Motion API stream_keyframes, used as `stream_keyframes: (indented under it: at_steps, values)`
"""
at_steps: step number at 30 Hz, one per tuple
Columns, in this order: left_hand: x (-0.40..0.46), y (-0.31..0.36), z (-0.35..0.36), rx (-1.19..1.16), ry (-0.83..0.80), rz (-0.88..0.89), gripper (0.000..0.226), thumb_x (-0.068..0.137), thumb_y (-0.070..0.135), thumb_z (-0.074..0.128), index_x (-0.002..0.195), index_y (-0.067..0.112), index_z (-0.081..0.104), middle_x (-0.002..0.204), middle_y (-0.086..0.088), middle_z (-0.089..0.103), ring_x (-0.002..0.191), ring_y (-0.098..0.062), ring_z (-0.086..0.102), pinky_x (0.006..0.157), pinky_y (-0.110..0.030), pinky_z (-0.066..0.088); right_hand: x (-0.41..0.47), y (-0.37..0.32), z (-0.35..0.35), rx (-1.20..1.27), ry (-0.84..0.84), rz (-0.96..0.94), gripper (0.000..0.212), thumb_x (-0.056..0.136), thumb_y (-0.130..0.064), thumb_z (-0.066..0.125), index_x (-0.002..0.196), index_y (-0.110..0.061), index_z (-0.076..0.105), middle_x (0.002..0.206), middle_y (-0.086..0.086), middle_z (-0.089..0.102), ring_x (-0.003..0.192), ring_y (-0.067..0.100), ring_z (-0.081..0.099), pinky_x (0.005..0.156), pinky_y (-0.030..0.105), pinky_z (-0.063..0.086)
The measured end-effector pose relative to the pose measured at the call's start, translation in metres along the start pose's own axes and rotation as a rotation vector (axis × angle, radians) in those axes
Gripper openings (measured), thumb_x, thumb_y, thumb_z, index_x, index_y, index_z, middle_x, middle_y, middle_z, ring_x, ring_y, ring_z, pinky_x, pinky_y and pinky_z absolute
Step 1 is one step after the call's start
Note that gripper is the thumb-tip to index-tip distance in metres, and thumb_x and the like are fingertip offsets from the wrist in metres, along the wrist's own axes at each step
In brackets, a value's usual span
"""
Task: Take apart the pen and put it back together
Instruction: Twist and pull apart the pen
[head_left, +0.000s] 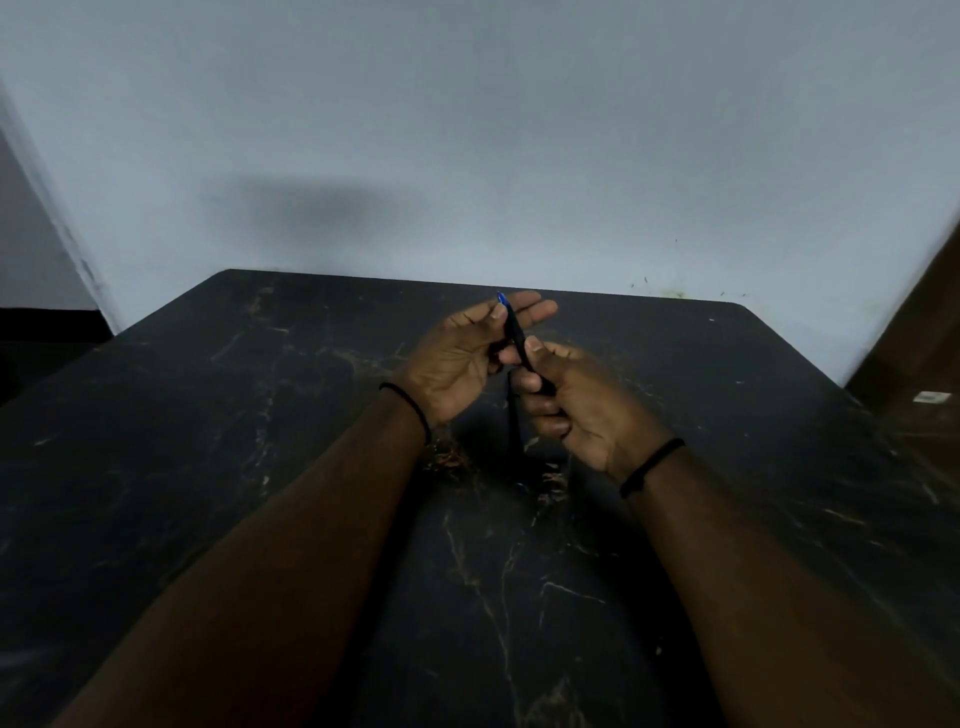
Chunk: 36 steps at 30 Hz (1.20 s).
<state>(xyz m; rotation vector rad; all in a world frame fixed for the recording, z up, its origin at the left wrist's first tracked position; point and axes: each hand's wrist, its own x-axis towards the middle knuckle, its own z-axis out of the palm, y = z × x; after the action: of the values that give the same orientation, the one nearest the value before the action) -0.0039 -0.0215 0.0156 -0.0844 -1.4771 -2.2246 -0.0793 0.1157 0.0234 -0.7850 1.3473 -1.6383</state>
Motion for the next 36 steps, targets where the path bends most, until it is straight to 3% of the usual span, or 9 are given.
stream_keyframes:
  at_steps: [3,6,9,13,18,21,24,29,36]
  values:
    - [0.000,-0.001,-0.001,-0.016,-0.002,0.003,0.029,0.097,0.015,0.045,0.117,0.009,0.065,0.121,-0.007,0.069,0.058,-0.005,0.052,0.067,-0.019,0.050,0.000,0.000,0.002,0.073,-0.025,0.022,0.028,0.105,-0.032,0.042,0.092,-0.014,0.058,0.056,-0.007,0.038,0.041,0.003,0.023,0.035,0.012,0.016]
    - [0.000,-0.002,-0.002,-0.013,0.043,0.033,0.024,0.091,0.018,0.052,0.097,0.017,0.075,0.101,-0.003,0.075,0.059,-0.007,0.060,0.061,-0.018,0.051,-0.001,-0.001,0.005,0.095,-0.069,0.037,0.029,0.106,-0.034,0.041,0.088,-0.016,0.055,0.056,-0.007,0.036,0.040,0.002,0.022,0.034,0.012,0.015]
    - [0.000,-0.003,-0.003,0.010,0.077,0.090,0.019,0.096,0.011,0.046,0.094,0.011,0.065,0.082,-0.001,0.072,0.057,-0.012,0.060,0.055,-0.021,0.051,-0.002,-0.001,0.008,0.044,-0.046,0.029,0.030,0.106,-0.035,0.040,0.084,-0.017,0.052,0.056,-0.007,0.035,0.040,0.002,0.019,0.035,0.013,0.012]
    - [0.000,-0.003,0.003,0.036,0.098,0.134,0.019,0.099,0.007,0.042,0.092,0.009,0.060,0.076,0.000,0.069,0.055,-0.013,0.057,0.053,-0.022,0.049,0.000,-0.001,0.011,-0.104,0.039,-0.041,0.032,0.106,-0.034,0.039,0.081,-0.018,0.052,0.057,-0.005,0.034,0.039,0.003,0.020,0.034,0.013,0.015]
    - [0.003,-0.006,0.007,0.103,0.192,0.153,0.021,0.099,0.008,0.046,0.088,0.010,0.063,0.074,-0.001,0.068,0.056,-0.016,0.054,0.059,-0.031,0.035,0.002,0.002,0.012,-0.370,0.177,-0.193,0.035,0.106,-0.031,0.041,0.077,-0.019,0.056,0.055,-0.006,0.038,0.039,0.000,0.030,0.040,0.015,0.026]
    - [0.004,-0.008,0.006,0.108,0.248,0.145,0.020,0.097,0.011,0.051,0.086,0.013,0.068,0.076,0.000,0.071,0.061,-0.014,0.055,0.058,-0.026,0.035,0.003,0.008,0.011,-0.498,0.276,-0.265,0.029,0.104,-0.031,0.048,0.080,-0.022,0.061,0.056,-0.009,0.046,0.042,-0.002,0.037,0.046,0.014,0.031]
    - [0.002,-0.009,0.003,0.123,0.265,0.131,0.019,0.096,0.014,0.055,0.090,0.017,0.072,0.086,-0.001,0.076,0.063,-0.007,0.058,0.053,-0.017,0.037,0.001,0.011,0.008,-0.490,0.311,-0.293,0.025,0.102,-0.033,0.052,0.095,-0.016,0.069,0.064,-0.006,0.056,0.047,-0.005,0.045,0.050,0.013,0.036]
    - [0.002,-0.009,-0.001,0.134,0.242,0.107,0.021,0.097,0.019,0.054,0.111,0.013,0.068,0.109,-0.004,0.074,0.059,-0.003,0.052,0.061,-0.025,0.031,0.002,0.008,0.008,-0.495,0.382,-0.250,0.034,0.104,-0.031,0.046,0.099,-0.009,0.071,0.073,-0.004,0.059,0.063,0.005,0.050,0.063,0.025,0.039]
    - [0.002,-0.011,-0.005,0.153,0.282,0.088,0.015,0.094,0.018,0.059,0.097,0.017,0.074,0.105,-0.006,0.075,0.069,-0.011,0.043,0.056,-0.021,0.029,0.003,0.009,0.005,-0.440,0.375,-0.313,0.010,0.092,-0.014,0.067,0.089,-0.018,0.058,0.079,-0.001,0.060,0.060,0.004,0.050,0.053,0.017,0.041]
